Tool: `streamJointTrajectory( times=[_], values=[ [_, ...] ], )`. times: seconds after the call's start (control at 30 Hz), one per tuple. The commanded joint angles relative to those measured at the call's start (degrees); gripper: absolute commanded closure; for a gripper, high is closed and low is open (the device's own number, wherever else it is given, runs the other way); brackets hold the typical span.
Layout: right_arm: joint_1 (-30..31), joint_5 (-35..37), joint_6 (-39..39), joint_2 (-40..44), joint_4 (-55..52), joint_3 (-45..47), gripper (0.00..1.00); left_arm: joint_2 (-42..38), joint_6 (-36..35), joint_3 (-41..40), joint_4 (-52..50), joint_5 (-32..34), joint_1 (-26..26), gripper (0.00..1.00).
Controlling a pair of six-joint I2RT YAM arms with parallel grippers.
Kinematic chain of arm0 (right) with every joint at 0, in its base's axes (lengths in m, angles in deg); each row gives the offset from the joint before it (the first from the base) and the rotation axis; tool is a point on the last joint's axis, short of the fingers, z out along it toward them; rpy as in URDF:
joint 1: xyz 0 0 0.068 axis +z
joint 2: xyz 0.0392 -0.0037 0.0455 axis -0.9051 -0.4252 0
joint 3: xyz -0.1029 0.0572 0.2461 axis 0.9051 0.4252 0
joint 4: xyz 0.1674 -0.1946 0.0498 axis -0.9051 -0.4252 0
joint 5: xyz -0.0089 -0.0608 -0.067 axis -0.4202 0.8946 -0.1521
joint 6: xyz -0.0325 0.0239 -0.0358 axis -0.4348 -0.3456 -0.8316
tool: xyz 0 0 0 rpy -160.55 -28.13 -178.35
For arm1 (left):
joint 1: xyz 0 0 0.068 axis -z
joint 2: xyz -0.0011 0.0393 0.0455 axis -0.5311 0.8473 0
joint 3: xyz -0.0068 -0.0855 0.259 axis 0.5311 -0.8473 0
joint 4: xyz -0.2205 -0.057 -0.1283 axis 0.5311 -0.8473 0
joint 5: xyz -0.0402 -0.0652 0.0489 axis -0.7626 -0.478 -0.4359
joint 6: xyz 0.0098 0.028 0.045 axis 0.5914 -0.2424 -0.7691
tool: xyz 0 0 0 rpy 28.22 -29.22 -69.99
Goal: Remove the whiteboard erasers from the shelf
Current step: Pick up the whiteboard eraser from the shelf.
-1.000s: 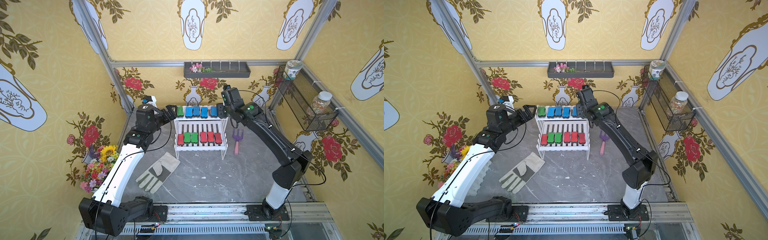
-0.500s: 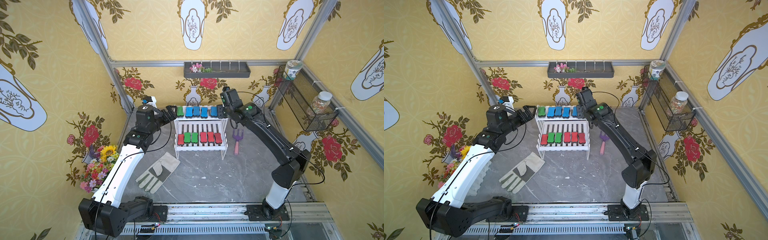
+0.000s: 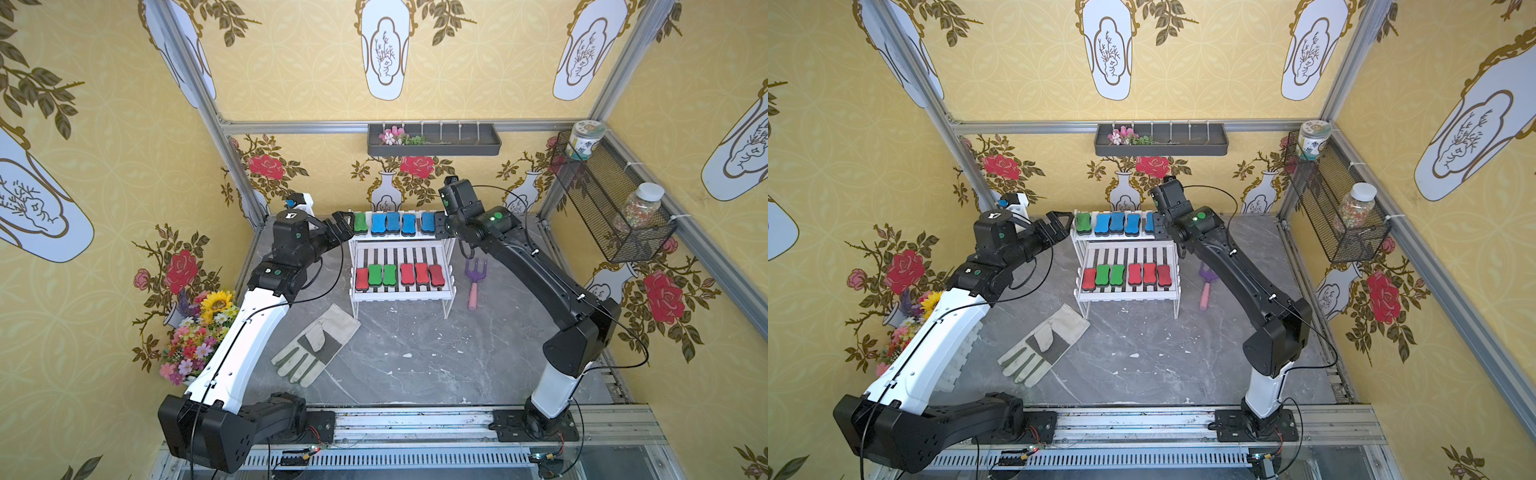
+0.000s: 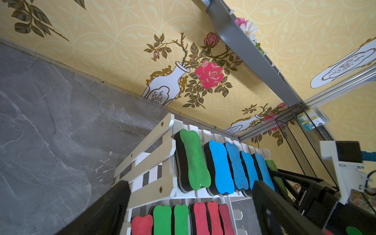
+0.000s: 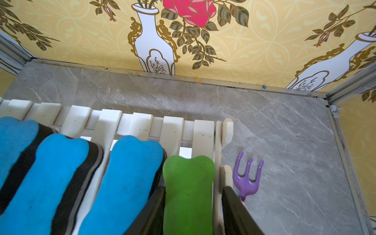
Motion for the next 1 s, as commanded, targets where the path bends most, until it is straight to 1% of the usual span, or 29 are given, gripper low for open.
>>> streamJointTrajectory(
  times=[0.0, 0.3, 0.7, 0.83, 0.9, 0.97],
  values=[
    [0.1, -0.7, 0.4, -0.1, 1.5, 0.3, 0.55, 0.4, -0.5, -0.2, 0.9, 0.1, -0.1, 0.01],
    [0.1, -1.3, 0.4, 0.9, 3.3, 0.4, 0.59, 0.6, -0.5, -0.1, 0.7, 0.2, -0.1, 0.0],
    [0.1, -0.9, 0.5, 3.6, 4.7, 0.3, 0.6, 0.8, -0.5, 0.0, 0.5, 0.5, -0.1, 0.01],
    [0.0, -2.0, 1.3, 6.3, 5.6, 1.5, 0.6, 0.7, -0.5, 0.0, 0.4, 1.0, -0.1, 0.01],
    [0.0, -3.0, 2.2, 8.8, 6.1, 3.3, 0.61, 0.5, -0.7, -0.3, 0.4, 1.6, -0.1, 0.01],
    [0.2, -4.6, 3.9, 12.6, 7.3, 7.4, 0.61, 0.1, -0.7, -0.6, 0.4, 2.1, -0.1, 0.0]
  ],
)
